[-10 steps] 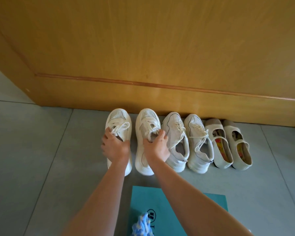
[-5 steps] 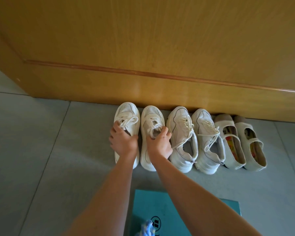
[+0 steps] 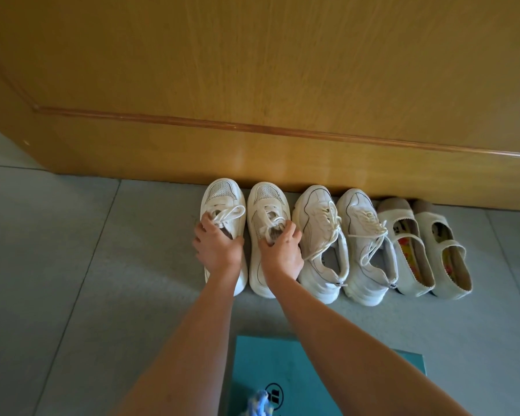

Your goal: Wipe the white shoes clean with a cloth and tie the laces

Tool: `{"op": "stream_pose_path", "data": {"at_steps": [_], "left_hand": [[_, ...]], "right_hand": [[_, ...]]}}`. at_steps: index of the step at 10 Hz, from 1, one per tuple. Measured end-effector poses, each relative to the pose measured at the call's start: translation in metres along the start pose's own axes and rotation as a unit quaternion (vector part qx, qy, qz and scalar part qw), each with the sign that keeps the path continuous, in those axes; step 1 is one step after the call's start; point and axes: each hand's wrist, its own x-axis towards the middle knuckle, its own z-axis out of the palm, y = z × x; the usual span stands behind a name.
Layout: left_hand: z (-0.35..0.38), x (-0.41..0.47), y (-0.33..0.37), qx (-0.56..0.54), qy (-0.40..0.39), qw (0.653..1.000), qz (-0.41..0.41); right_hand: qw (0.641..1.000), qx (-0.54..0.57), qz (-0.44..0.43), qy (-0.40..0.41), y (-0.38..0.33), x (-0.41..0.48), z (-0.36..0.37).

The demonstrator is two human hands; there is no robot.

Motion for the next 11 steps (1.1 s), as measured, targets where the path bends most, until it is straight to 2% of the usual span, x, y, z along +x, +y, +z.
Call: {"op": "stream_pose_path", "data": {"at_steps": [4,7,9,11], "left_hand": [[0.002,-0.002,-0.006,0.042,0.003,0.999,0.020],[0.003,-0.002,-0.007,0.063,-0.001,0.998,0.023],[-0.001,0.001,0.001,0.049,-0.049,0.998,0.001],[-0.019,-0.003,0.022,0.020,-0.034,0.999,0.021]], "right_hand": [[1.000,0.006,-0.009,0.002,0.001,0.003,0.002],[0.999,0.002,-0.005,-0.032,-0.001,0.004,-0.003],[0.996,-0.017,0.020,-0.088,-0.007,0.002,-0.013],[0.996,0.011,-0.016,-0.083,-0.008,-0.012,-0.047]]}}
